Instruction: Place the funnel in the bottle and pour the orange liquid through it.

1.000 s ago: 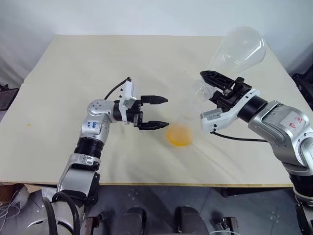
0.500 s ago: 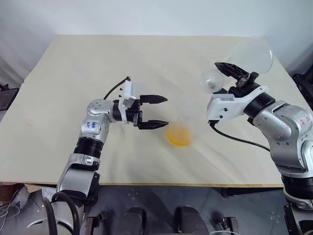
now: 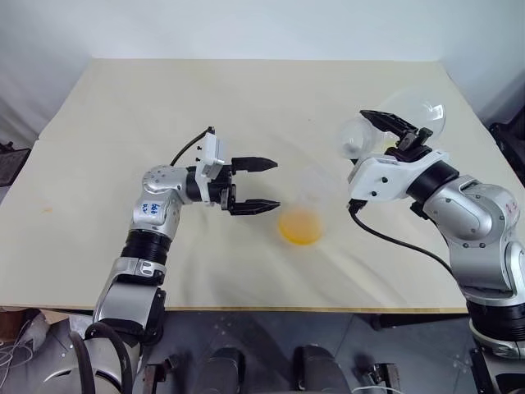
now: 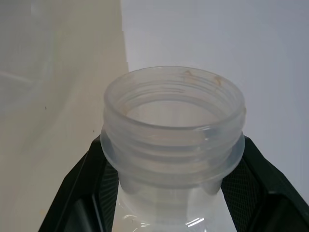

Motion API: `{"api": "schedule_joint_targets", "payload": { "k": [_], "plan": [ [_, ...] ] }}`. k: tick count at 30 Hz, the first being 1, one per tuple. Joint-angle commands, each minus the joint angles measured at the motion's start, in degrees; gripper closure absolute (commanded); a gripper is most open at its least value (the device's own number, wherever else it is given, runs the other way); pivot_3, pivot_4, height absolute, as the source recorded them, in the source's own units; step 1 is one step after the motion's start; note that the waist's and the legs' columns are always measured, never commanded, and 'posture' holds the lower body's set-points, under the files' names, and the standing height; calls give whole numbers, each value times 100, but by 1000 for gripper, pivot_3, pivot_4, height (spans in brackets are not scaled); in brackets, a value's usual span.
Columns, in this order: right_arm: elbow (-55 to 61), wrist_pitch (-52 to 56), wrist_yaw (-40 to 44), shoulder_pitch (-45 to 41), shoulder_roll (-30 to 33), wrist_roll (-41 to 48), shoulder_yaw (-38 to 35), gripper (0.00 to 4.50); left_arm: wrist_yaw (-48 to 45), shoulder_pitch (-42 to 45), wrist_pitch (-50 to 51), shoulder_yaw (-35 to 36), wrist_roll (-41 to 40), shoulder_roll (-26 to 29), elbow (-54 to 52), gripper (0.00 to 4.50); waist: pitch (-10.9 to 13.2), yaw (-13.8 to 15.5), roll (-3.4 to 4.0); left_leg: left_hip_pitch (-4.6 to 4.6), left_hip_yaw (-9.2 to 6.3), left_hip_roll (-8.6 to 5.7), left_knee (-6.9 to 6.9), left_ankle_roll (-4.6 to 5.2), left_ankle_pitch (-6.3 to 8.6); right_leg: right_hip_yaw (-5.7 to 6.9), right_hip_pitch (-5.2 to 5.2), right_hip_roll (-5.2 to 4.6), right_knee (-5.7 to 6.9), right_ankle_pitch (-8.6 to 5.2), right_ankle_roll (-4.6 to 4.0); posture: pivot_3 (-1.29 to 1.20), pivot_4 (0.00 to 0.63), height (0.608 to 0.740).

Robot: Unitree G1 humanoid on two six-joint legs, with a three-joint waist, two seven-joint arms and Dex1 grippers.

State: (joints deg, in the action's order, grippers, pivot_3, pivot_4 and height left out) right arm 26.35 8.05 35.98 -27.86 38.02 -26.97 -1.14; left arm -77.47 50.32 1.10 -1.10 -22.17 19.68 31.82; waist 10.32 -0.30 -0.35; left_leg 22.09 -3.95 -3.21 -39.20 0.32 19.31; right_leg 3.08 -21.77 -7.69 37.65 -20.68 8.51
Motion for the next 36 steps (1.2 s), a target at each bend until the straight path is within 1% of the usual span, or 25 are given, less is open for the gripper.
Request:
{"api": "schedule_joint_targets", "payload": {
  "k": [1,4,6,8,11,17,23,26,33,34,36],
  "plan": [
    [328,694,15,-144,-219,457,-418,2041,-19,154,-85,54,15,49,-116,0,0,0,0,0,0,0,0,0,0,-1,0,-1,0,0,0,0,150,740],
    [409,1711,8,-221,-662,1151,-821,2041,-29,181,-115,66,23,65,-68,0,0,1,0,0,-2,1,0,0,0,-1,0,-2,2,0,0,0,150,740],
    [461,2140,-19,-266,-808,1412,-976,2041,-28,188,-126,69,23,71,-55,0,0,1,0,0,-5,3,-1,0,0,-1,0,-2,5,0,0,0,150,740],
    [410,2669,-157,-381,-1016,1795,-1341,2041,-24,175,-125,70,19,82,-73,0,0,0,0,0,-7,2,-1,0,0,-1,-1,-3,8,0,0,0,150,740],
    [159,3497,-400,-621,-1374,2564,-2130,2041,-10,139,-108,79,11,119,-116,0,-1,1,2,0,-9,3,-1,0,0,-2,-3,-7,12,0,0,0,150,740],
    [-512,3581,-785,-582,-1450,3367,-2938,2041,-5,45,-41,88,-22,199,-248,0,-1,-7,3,0,-12,1,0,1,0,-9,-6,-10,17,0,0,0,150,740],
    [-1108,3258,-1016,-321,-1586,4076,-3351,2041,15,-126,112,107,-47,385,-491,0,-3,-83,6,0,-9,3,2,1,-1,-10,-10,-9,24,0,0,0,150,740],
    [-1288,2995,-1095,-123,-1549,4220,-3275,2041,56,-186,185,124,-63,454,-608,0,-4,-130,7,0,-9,3,3,2,-1,-11,-12,-10,28,0,0,0,150,740],
    [-1370,2611,-1221,145,-1352,4232,-2903,2041,121,-254,289,145,-68,505,-760,0,-8,-135,15,0,-7,5,3,2,-2,-14,-15,-9,29,0,0,0,150,740],
    [-1354,2577,-1240,179,-1306,4233,-2872,1314,127,-265,299,148,-70,508,-776,0,-8,-135,15,0,-7,5,3,2,-2,-14,-15,-9,29,0,0,0,150,740],
    [-1337,2586,-1299,222,-1206,4237,-2834,716,136,-271,309,148,-68,509,-782,0,-8,-134,15,0,-7,5,3,2,-2,-15,-15,-10,29,0,0,0,150,740]
  ]
}}
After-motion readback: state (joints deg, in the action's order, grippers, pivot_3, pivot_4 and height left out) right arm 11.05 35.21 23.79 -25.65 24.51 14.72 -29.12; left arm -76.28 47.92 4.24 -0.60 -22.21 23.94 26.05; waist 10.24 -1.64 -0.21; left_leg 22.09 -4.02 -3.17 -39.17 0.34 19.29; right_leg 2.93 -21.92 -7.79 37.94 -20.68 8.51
